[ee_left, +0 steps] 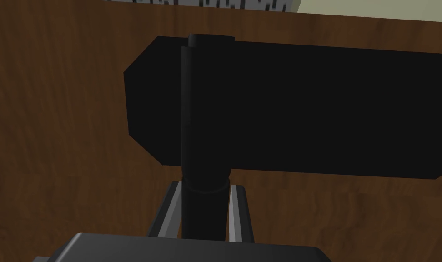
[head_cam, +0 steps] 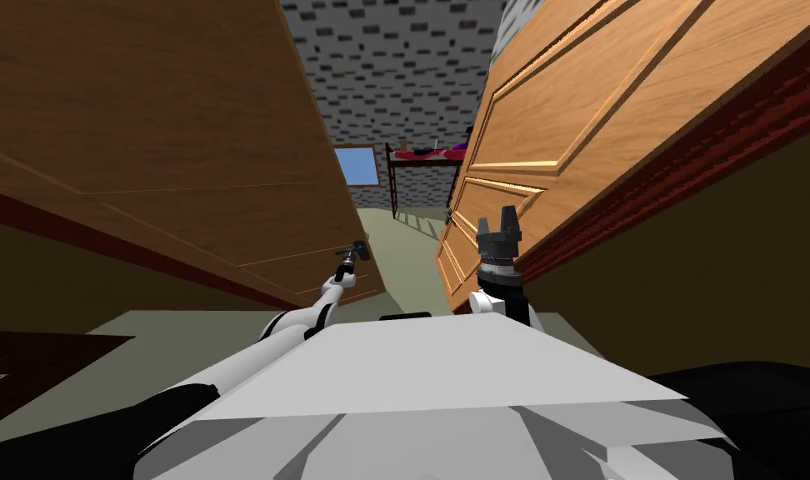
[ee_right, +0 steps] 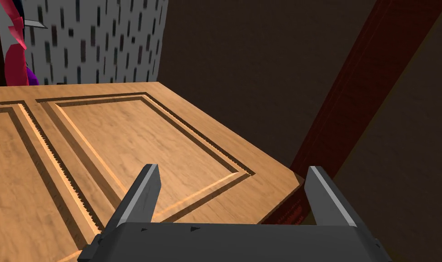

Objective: Push the door open

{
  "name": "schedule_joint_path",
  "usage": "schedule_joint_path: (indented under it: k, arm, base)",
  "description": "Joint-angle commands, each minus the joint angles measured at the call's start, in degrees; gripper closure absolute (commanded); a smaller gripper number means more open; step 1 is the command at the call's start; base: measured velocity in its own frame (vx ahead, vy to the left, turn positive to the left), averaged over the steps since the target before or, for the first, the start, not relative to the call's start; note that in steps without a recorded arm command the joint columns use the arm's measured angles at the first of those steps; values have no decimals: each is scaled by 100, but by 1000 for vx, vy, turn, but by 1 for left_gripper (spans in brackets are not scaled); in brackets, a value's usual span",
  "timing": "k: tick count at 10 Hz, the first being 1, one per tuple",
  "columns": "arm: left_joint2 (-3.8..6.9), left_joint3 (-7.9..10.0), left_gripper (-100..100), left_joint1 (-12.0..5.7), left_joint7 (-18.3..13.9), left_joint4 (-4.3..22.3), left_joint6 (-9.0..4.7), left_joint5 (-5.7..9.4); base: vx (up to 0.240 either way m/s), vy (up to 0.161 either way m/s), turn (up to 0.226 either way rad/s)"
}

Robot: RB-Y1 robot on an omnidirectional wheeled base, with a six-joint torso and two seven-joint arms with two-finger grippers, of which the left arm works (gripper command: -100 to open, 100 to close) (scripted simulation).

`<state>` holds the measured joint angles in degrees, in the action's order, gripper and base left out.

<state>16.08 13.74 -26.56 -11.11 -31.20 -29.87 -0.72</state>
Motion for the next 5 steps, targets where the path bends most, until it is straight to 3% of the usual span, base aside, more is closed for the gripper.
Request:
schedule_joint_path:
  k: [1,5]
  arm:
    - [66,120,100,-66,43,75,-28,-16]
    - [-33,279,100,-96,143,64,6,-92]
  base:
    - [194,-65,201]
    - [179,-80,168]
